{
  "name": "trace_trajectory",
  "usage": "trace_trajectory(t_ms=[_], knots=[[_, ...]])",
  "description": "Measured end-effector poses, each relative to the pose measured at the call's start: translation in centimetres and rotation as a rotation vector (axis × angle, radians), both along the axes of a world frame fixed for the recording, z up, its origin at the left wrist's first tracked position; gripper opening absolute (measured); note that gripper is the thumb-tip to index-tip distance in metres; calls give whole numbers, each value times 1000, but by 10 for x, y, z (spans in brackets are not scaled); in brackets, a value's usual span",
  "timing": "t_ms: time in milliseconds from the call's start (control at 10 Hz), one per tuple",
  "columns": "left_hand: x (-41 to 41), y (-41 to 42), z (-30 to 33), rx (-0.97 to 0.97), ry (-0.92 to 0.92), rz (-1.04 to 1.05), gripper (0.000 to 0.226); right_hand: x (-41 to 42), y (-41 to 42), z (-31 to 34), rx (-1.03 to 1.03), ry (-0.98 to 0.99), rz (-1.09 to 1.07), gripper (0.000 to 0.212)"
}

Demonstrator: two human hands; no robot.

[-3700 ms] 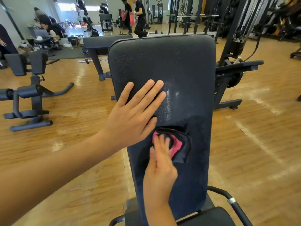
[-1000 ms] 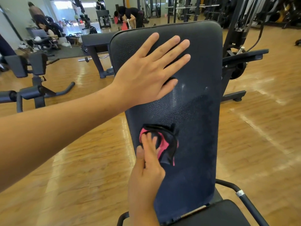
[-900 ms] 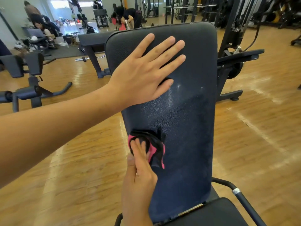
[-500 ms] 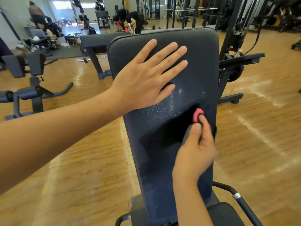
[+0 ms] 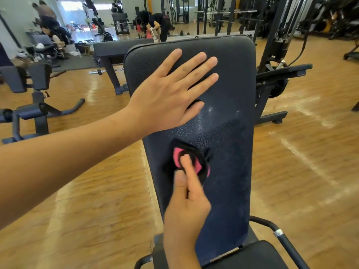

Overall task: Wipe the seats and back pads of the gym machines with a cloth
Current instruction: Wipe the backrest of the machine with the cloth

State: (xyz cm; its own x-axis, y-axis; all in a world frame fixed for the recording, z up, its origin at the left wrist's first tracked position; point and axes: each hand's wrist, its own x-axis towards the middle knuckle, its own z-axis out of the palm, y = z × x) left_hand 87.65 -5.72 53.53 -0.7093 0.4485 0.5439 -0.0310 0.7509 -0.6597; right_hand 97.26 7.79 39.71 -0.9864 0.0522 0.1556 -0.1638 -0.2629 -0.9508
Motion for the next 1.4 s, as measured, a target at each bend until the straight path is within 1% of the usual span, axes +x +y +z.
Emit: trace_trajectory(t_ms=[100, 200, 300, 400, 500, 700, 800, 900, 1000, 1100, 1200, 1300, 1400], knots=[[0, 0, -1, -7, 14, -7, 58, -29, 31, 20, -58, 10, -270, 30], [0, 0, 0, -10, 11, -10, 58, -72, 56, 37, -115, 36, -381, 29], [1, 0, 0, -6, 9, -8, 58, -104, 47, 47, 8, 131, -382, 30], [1, 0, 1, 1, -1, -16, 58, -106, 19, 44, 123, 167, -313, 31], [1, 1, 0, 0, -3, -10, 58, -89, 6, 36, 159, 219, -289, 32], [1, 1, 0, -8, 10, -3, 58, -36, -20, -9, 200, 308, -150, 38], [0, 2, 0, -8, 2, -4, 58, -18, -36, -38, 333, 264, -110, 49], [1, 0, 1, -2, 4, -6, 58, -6, -22, -37, 194, 39, -22, 34], [2, 1, 1, -10, 7, -5, 58, -13, 12, -2, 26, -52, -168, 23], [0, 0, 0, -8, 5, -6, 58, -49, 49, 34, -51, -5, -284, 28], [0, 0, 0, -7, 9, -3, 58, -91, 59, 44, 1, 39, -353, 28], [1, 1, 0, -13, 6, -7, 58, -110, 42, 42, 116, 51, -338, 29], [1, 0, -1, -6, 3, -4, 58, -99, 24, 35, 146, 65, -299, 30]])
